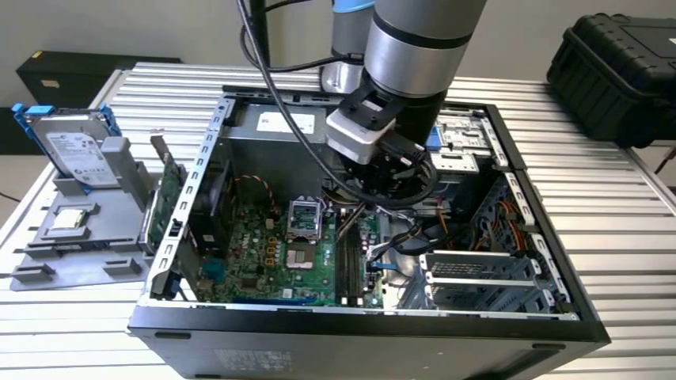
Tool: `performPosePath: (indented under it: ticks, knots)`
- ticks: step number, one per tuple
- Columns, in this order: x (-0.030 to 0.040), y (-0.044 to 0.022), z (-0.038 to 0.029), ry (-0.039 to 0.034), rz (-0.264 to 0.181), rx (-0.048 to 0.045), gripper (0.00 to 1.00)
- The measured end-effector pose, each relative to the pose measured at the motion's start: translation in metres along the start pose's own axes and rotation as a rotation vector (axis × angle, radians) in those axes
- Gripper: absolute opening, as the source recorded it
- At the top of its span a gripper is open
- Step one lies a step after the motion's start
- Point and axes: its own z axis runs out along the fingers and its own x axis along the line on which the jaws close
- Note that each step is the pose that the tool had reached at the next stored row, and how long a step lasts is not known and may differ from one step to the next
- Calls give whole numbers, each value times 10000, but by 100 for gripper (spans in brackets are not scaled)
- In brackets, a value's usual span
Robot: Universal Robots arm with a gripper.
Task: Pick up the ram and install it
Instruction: 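Insert the ram into the slot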
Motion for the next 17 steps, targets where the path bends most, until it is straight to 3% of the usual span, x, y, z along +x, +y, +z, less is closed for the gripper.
performPosePath:
  ticks: [17]
  knots:
    - [0, 0, 1, 5, 2937, 121, 0]
